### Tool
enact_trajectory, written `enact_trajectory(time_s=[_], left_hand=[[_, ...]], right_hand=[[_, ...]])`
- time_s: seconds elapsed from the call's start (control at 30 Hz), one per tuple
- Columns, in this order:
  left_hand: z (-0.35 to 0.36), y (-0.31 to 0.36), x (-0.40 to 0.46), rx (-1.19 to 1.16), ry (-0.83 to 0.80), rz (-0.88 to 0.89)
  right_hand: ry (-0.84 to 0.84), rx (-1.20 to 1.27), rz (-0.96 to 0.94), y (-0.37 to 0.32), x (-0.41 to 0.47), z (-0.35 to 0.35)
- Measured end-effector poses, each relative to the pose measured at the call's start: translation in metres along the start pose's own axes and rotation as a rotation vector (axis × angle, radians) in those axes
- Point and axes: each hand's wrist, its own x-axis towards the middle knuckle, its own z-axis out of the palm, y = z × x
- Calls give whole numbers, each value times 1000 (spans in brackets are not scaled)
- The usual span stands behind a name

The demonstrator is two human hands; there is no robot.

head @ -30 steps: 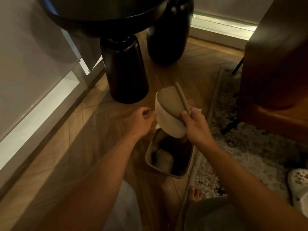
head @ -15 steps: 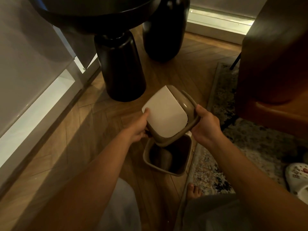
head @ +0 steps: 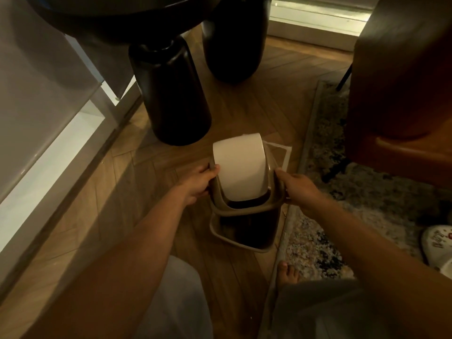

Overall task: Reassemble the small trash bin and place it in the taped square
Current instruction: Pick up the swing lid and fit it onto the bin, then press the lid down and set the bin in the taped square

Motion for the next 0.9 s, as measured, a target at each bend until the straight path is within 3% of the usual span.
enact_trajectory(time_s=[0.13,0.4,0.67,0.9], left_hand=[[-5,-11,8,50,-72,-50],[0,-38,22,218,-138,-99],[3,-47,21,387,-158,-91],[0,-49,23,386,-208,-84]], right_hand=[[-55,-203,32,10,-5,-1],[-175,-342,138,24,-4,-4],[-232,-350,181,41,5,0],[-327,-356,219,53,10,-2]])
